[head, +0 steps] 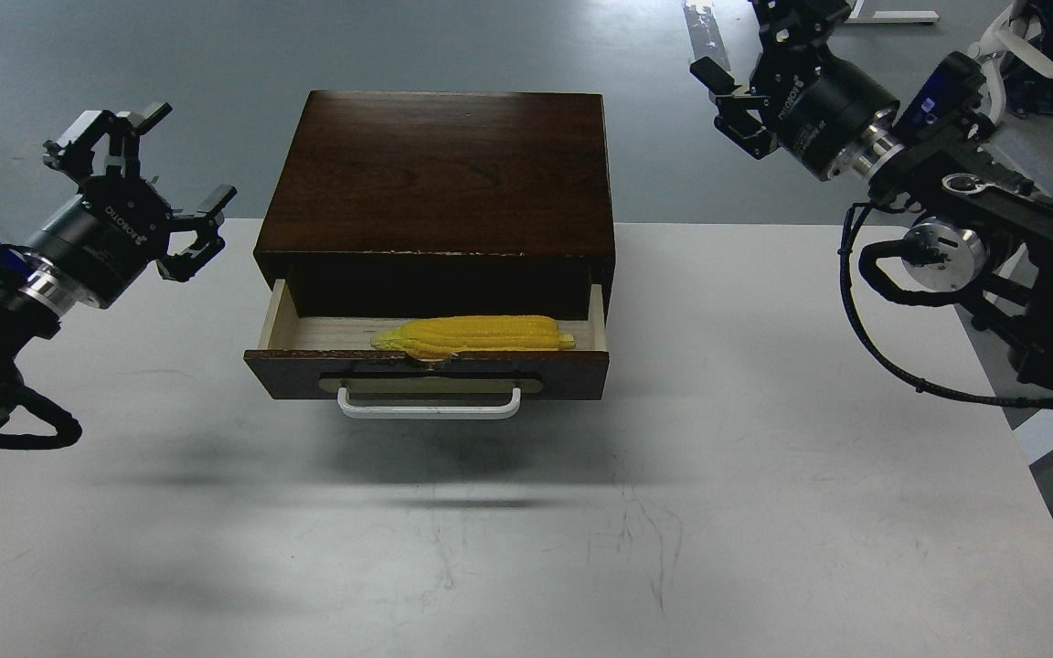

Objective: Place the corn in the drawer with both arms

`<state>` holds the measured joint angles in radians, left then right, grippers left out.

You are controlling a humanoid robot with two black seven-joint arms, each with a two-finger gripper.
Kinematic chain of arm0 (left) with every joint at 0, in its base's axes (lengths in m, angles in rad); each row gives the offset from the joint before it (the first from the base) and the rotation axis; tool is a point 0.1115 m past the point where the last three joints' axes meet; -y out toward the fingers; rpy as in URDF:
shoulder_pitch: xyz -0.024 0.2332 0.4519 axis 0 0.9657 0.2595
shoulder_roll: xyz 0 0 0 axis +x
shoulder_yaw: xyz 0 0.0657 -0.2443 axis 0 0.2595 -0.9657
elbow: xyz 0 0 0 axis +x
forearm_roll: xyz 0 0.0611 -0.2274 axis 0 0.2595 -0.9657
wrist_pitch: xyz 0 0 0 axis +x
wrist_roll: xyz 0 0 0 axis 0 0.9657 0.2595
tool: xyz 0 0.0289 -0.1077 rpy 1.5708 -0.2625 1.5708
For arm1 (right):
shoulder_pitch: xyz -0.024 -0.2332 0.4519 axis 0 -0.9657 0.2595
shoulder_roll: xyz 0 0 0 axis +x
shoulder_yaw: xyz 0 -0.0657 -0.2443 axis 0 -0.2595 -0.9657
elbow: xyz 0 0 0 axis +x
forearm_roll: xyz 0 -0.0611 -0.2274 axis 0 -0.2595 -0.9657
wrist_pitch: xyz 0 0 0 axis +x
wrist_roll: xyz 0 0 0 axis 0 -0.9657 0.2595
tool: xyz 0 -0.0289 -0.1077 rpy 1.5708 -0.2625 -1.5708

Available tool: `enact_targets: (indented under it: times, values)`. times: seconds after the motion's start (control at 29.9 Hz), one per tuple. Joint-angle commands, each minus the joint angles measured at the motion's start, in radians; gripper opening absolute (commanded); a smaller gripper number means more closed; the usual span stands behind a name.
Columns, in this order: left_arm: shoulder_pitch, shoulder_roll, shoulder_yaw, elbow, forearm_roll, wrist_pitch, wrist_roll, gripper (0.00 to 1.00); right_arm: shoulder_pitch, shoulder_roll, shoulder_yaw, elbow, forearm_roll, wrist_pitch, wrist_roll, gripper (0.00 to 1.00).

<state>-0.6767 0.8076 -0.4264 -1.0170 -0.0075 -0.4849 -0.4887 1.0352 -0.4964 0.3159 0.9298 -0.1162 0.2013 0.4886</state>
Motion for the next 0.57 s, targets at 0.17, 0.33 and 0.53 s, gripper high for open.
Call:
enact_targets:
  times: [0.17, 0.33, 0.53]
  values:
    - [0.002, -0.011, 0.0, 0.001, 0.001, -0.004, 0.0, 0.99, -0.259, 0.068, 0.229, -0.06, 0.069, 0.001, 0.0, 0.99]
    - [0.002, -0.019, 0.0, 0.003, 0.001, -0.003, 0.0, 0.99, -0.305, 0.085, 0.245, -0.058, 0.067, 0.001, 0.0, 1.0]
    - [0.008, -0.021, -0.002, 0.003, 0.001, -0.004, 0.0, 0.99, -0.334, 0.094, 0.273, -0.057, 0.067, 0.003, 0.0, 1.0]
